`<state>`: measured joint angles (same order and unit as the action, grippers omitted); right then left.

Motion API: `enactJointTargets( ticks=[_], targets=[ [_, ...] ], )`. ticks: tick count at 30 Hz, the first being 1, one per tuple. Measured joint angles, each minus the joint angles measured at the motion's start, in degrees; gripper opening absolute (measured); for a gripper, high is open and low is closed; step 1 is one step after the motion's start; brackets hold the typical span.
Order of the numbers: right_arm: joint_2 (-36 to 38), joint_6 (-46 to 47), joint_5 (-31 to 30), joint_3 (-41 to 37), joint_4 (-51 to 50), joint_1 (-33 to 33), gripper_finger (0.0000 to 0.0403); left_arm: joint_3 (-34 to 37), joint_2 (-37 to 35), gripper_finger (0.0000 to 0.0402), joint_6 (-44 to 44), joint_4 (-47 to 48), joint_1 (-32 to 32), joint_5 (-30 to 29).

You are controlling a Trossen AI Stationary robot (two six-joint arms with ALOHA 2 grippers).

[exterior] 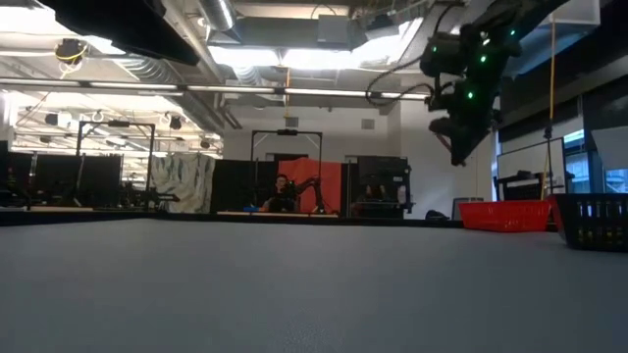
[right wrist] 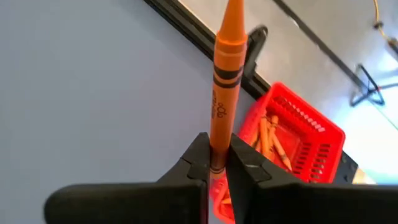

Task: Sort crayons
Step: Put the orange crayon into the red basket

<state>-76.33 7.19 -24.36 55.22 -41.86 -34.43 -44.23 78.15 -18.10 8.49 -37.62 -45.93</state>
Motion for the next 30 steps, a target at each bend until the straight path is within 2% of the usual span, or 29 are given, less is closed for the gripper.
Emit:
enactJointTargets(
  ticks=[17, 20, 30],
  targets=[
    [-8.4, -1.4, -1.2, 0.0, -0.8, -8.5, 0.0024, 0.0, 0.0, 0.0124, -1.9, 0.0, -0.4, 0.0],
    [-9.7, 0.2, -3.0, 0.0, -1.4, -10.6, 0.0023, 0.0, 0.0, 0.0124, -2.5, 0.0, -0.4, 0.0],
    [-15.2, 3.4, -1.6, 0.0, -2.5, -14.4, 0.0032, 0.0, 0.0, 0.0124, -2.6, 0.0, -0.4, 0.0]
  ],
)
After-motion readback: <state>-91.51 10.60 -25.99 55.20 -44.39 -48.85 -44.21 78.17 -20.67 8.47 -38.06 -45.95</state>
